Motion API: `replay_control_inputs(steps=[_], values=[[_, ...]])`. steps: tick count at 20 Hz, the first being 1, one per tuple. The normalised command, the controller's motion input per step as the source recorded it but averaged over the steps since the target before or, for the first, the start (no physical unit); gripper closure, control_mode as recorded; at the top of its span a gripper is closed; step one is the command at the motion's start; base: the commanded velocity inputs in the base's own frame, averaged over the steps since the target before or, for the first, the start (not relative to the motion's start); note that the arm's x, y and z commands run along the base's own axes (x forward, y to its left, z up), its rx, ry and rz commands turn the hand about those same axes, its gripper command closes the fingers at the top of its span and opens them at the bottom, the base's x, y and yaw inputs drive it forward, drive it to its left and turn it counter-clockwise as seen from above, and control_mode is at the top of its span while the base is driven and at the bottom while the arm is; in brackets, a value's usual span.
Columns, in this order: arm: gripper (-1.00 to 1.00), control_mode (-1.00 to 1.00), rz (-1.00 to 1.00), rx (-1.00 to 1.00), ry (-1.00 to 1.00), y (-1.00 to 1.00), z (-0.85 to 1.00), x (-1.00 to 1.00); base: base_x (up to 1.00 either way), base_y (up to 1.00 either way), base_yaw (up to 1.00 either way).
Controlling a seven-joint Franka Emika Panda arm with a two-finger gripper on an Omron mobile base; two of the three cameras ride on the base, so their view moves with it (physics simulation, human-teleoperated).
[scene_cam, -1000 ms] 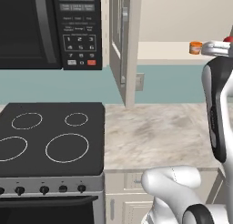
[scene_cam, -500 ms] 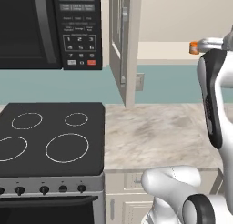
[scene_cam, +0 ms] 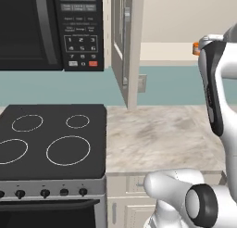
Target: Pick the avocado and bread from the counter and place them on the plate. Then pick the jam from the cabinet and place it next to the plate. Lastly close the cabinet door.
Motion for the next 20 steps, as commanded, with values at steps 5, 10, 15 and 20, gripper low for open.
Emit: replay_control_inputs(steps=[5,10,15,20], values=[[-1.00,-1.00,0.00,0.00,0.00,-0.15,-0.02,0.20,0.00,0.00,0.00],[-1.00,-1.00,0.00,0.00,0.00,-0.03,-0.12,0.17,0.00,0.00,0.00],[-1.00,-1.00,0.00,0.00,0.00,-0.02,-0.12,0.17,0.00,0.00,0.00],[-1.00,-1.00,0.00,0.00,0.00,-0.09,-0.08,0.18,0.00,0.00,0.00]])
